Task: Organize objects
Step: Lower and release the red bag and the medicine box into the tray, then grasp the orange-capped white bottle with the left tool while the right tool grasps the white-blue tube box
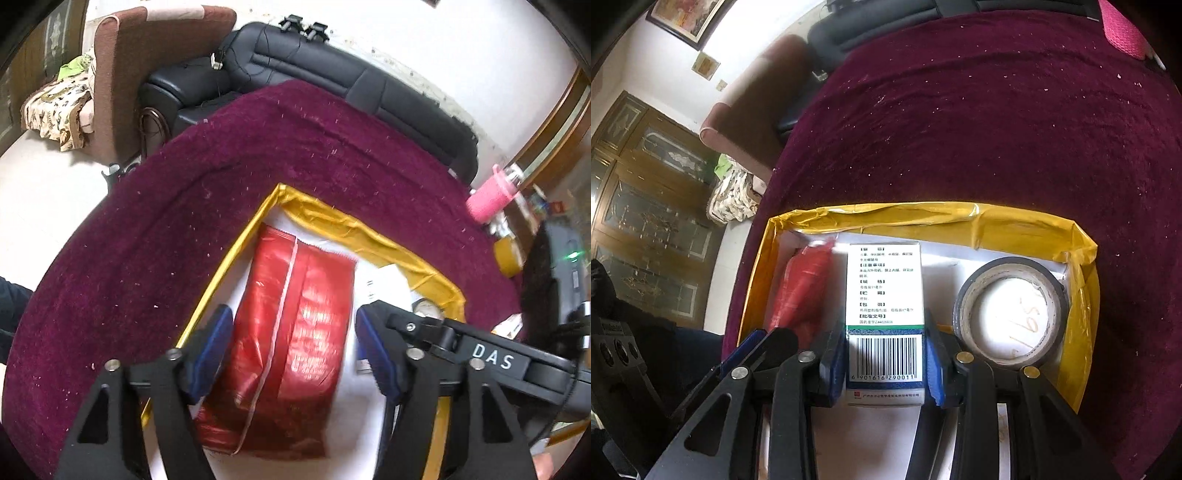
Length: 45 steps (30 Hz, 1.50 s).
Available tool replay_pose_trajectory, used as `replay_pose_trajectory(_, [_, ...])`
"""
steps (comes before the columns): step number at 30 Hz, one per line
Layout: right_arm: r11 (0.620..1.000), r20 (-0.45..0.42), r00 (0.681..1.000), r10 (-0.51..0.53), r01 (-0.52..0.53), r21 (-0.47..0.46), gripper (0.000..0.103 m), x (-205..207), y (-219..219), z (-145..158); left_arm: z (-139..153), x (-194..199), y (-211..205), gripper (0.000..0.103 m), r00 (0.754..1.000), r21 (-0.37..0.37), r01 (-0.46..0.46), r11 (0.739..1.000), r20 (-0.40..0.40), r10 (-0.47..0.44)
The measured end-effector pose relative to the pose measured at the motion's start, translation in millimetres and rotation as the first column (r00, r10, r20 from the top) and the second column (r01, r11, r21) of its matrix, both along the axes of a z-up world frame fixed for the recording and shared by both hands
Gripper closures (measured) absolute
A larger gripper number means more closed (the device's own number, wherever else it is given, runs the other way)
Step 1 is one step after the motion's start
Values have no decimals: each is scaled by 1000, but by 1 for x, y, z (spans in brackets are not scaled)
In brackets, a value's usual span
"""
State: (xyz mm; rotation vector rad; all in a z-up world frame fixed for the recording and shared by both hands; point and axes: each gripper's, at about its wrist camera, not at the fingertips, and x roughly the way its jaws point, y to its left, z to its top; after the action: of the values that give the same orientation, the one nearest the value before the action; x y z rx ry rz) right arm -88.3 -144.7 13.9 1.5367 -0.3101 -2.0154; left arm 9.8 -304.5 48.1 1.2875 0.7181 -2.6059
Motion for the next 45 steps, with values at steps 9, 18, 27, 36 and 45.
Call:
replay_pose_trajectory(9, [997, -103, 995, -1, -7, -78, 42, 17, 37, 51, 51, 37, 11, 20, 994, -8, 6, 1000, -113, -7])
replay_pose_trajectory(18, [989, -223, 965, -138, 123, -80, 27, 51, 197, 93, 81, 55, 83, 11, 973, -20, 174, 985, -148, -175])
replay_pose_trajectory(27, [935, -219, 912, -347, 354, -7, 24, 69, 368, 68, 50, 18, 220, 11, 880, -111, 462, 880, -69, -471])
replay_pose_trajectory(36, [912, -178, 894, -411, 405, -68, 24, 65, 419, 38, 16, -55, 311, 11, 769, -302, 607, 735, -9, -639])
replay_pose_trajectory(45, [923, -262, 886, -384, 371, -97, 24, 65, 428, 52, -6, -109, 347, 23, 662, -417, 705, 573, 98, -743])
